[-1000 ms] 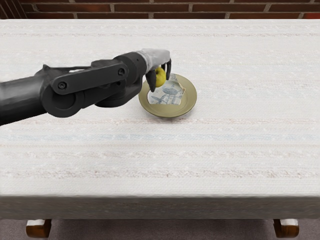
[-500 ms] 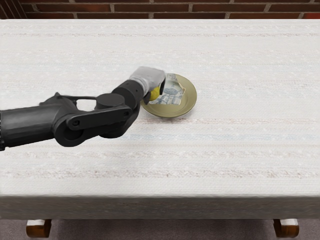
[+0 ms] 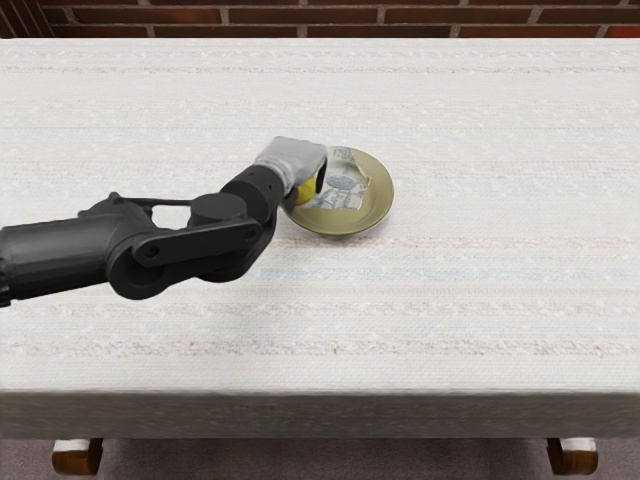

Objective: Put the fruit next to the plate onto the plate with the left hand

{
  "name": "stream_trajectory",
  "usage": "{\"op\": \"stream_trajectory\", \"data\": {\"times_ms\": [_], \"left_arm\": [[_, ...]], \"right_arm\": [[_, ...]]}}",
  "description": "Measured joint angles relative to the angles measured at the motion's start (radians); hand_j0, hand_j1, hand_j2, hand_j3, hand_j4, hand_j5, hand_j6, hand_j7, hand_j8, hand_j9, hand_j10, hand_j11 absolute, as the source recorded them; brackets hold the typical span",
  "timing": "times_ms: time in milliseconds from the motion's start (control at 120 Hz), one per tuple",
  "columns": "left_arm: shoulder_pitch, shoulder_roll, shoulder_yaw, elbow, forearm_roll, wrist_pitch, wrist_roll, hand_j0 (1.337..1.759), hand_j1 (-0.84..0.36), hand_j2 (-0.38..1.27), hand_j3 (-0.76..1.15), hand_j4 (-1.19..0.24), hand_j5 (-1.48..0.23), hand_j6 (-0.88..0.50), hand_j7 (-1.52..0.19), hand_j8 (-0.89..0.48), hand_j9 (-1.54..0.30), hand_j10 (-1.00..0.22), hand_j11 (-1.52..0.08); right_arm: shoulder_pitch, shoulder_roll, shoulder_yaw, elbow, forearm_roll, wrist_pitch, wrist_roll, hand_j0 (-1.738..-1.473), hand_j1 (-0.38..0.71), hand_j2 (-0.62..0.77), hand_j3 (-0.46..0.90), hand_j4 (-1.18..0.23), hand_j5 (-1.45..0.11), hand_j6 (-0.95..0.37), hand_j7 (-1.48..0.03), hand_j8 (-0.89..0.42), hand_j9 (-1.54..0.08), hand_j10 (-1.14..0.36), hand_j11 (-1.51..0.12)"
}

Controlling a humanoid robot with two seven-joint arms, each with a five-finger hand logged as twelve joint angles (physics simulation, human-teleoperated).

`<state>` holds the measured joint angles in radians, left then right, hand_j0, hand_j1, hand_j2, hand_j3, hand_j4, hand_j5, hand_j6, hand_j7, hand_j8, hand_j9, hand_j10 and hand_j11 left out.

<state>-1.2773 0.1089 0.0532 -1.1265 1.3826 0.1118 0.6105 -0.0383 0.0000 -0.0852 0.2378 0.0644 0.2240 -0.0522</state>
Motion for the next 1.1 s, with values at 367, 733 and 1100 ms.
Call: {"op": "stream_trajectory", "data": {"times_ms": [367,733,1100], "left_arm": [[-0.008,-0.043,-0.002,0.007,-0.002,0.007,0.0,1.651,-0.28,0.26,0.0,-0.73,-0.97,-0.42,-0.98,-0.42,-0.99,-0.71,-0.99],[-0.025,-0.042,-0.008,0.024,-0.014,0.006,0.0,1.657,0.14,0.07,0.0,-0.22,-0.29,-0.16,-0.29,-0.16,-0.29,-0.22,-0.29],[-0.062,-0.001,-0.237,0.024,-0.458,-0.092,0.0,1.658,0.31,0.01,0.0,-0.05,-0.06,-0.04,-0.06,-0.04,-0.06,-0.05,-0.06]], "right_arm": [[0.0,0.0,0.0,0.0,0.0,0.0,0.0,-1.658,-0.33,0.0,0.0,-0.01,-0.02,-0.01,-0.02,-0.01,-0.02,-0.01,-0.02],[0.0,0.0,0.0,0.0,0.0,0.0,0.0,-1.658,-0.33,0.0,0.0,-0.01,-0.02,-0.01,-0.02,-0.01,-0.02,-0.01,-0.02],[0.0,0.0,0.0,0.0,0.0,0.0,0.0,-1.658,-0.33,0.0,0.0,-0.01,-0.02,-0.01,-0.02,-0.01,-0.02,-0.01,-0.02]]}}
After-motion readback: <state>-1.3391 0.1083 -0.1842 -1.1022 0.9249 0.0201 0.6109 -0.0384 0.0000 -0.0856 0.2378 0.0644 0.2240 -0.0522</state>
